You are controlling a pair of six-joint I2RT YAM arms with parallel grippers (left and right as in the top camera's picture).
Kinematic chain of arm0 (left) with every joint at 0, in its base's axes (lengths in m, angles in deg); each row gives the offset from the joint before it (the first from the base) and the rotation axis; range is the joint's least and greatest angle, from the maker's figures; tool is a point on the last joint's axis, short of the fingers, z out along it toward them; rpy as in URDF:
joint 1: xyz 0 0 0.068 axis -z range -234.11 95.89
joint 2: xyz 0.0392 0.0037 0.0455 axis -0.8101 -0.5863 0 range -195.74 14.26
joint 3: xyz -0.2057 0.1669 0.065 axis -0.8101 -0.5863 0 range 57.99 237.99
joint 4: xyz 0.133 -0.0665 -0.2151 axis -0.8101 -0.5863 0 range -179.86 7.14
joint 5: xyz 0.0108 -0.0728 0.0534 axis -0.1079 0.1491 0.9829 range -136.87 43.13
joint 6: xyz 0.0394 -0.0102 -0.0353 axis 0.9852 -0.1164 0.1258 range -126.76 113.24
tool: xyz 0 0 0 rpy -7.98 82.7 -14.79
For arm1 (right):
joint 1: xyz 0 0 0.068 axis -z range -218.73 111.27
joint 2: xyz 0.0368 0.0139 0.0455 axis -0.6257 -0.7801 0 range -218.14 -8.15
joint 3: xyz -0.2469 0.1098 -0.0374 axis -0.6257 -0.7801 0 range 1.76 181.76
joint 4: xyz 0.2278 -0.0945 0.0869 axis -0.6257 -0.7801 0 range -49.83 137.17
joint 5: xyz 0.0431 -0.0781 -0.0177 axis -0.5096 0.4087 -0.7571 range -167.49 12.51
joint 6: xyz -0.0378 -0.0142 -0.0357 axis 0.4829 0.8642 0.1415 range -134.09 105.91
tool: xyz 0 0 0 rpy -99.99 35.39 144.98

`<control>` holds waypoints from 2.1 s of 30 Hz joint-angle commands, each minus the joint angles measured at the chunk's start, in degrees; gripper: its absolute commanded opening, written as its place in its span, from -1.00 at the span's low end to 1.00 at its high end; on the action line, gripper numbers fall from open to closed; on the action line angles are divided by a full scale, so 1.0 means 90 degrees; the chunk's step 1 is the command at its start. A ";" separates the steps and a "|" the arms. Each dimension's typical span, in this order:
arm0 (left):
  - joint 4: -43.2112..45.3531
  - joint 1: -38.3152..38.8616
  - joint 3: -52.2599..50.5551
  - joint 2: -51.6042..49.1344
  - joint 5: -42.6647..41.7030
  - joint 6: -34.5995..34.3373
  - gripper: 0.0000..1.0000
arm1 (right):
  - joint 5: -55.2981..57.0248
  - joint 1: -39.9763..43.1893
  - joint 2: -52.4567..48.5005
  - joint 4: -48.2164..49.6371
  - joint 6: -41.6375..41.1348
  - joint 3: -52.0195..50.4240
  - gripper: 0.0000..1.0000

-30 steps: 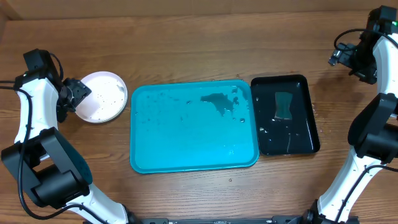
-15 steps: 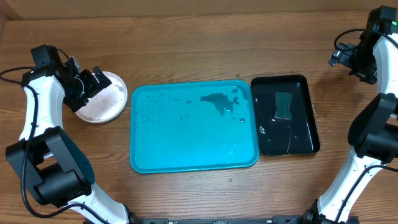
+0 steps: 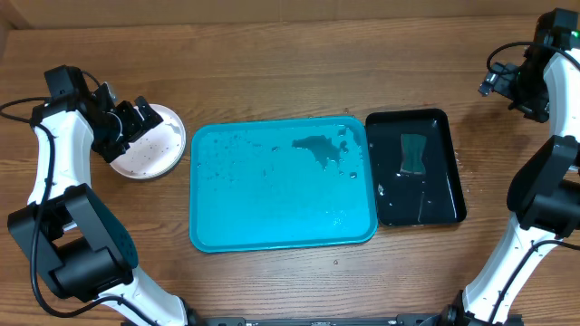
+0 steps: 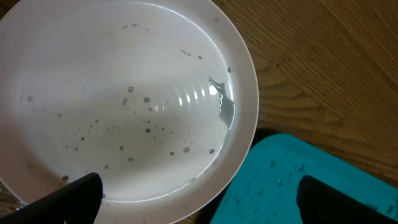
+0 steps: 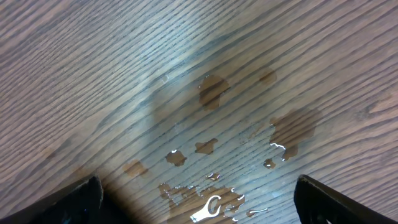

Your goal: Clean dirty plates on tray and stack at the side

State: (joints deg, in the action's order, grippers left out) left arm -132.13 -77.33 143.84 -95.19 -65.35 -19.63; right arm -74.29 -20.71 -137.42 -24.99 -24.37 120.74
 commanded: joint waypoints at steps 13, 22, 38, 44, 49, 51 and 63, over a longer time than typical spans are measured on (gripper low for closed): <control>0.0007 0.0005 -0.0032 0.0005 -0.0112 0.0192 1.00 | 0.0019 -0.0104 0.0396 0.0015 -0.0027 0.0117 1.00; 0.0007 0.0005 -0.0032 0.0005 -0.0112 0.0194 1.00 | 0.0019 -0.1319 0.2074 0.0015 -0.0027 0.0117 1.00; 0.0007 0.0005 -0.0032 0.0005 -0.0112 0.0194 0.99 | 0.0017 -0.4896 0.5382 0.0005 -0.0027 0.0117 1.00; 0.0007 0.0005 -0.0032 0.0005 -0.0112 0.0192 1.00 | 0.0141 -0.5209 0.6567 -0.0345 0.0197 0.0027 1.00; 0.0007 0.0005 -0.0032 0.0005 -0.0112 0.0194 0.99 | 0.0138 -0.4986 0.7876 0.0085 0.0338 -0.0988 1.00; 0.0007 0.0005 -0.0032 0.0005 -0.0112 0.0192 1.00 | 0.0136 -0.4721 0.8517 0.0427 0.0335 -0.1736 1.00; 0.0005 0.0005 -0.0032 0.0005 -0.0112 0.0192 1.00 | -0.0172 -0.3211 1.2653 0.5044 0.0333 -0.8189 1.00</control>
State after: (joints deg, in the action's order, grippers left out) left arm -132.13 -77.33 143.81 -95.19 -65.79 -19.60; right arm -74.09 -51.53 -30.03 13.59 -21.55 57.20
